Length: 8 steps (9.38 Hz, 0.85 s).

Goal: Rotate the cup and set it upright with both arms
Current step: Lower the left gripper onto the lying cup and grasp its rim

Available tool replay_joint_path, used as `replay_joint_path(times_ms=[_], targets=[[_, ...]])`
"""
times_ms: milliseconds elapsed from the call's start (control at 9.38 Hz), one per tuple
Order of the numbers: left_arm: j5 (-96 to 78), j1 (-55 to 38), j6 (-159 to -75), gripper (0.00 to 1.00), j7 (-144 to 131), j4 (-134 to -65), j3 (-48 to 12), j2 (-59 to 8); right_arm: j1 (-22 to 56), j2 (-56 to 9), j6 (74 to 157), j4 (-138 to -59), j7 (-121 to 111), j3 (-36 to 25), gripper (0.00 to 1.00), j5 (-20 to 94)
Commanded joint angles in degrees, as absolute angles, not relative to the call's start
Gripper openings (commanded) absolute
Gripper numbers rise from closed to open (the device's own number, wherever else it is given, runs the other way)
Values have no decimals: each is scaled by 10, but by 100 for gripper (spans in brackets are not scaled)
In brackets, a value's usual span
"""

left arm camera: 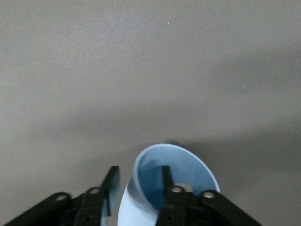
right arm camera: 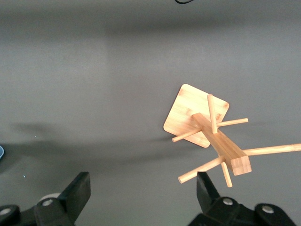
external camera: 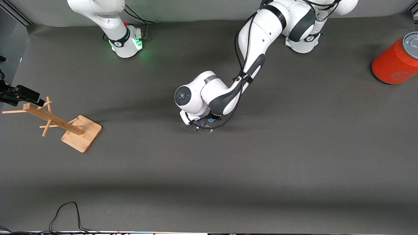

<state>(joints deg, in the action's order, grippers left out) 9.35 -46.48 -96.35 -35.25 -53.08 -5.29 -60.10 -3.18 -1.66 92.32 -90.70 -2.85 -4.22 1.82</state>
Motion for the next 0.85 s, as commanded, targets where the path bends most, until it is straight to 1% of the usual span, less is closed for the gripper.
replay_joint_path(times_ms=[0, 320, 533, 747], targets=[[98, -466, -936, 0, -316, -508, -56, -606, -30, -16, 938, -910, -44, -48, 100, 25], [98, -466, -883, 0, -234, -502, -52, -596, -30, -20, 947, -909, -37, -56, 100, 26], [99, -455, -875, 0, -221, -501, -47, -559, -30, -15, 945, -912, -36, -58, 100, 25], [98, -412, -887, 0, -235, -501, -46, -504, -29, -11, 939, -913, -34, -62, 100, 23]])
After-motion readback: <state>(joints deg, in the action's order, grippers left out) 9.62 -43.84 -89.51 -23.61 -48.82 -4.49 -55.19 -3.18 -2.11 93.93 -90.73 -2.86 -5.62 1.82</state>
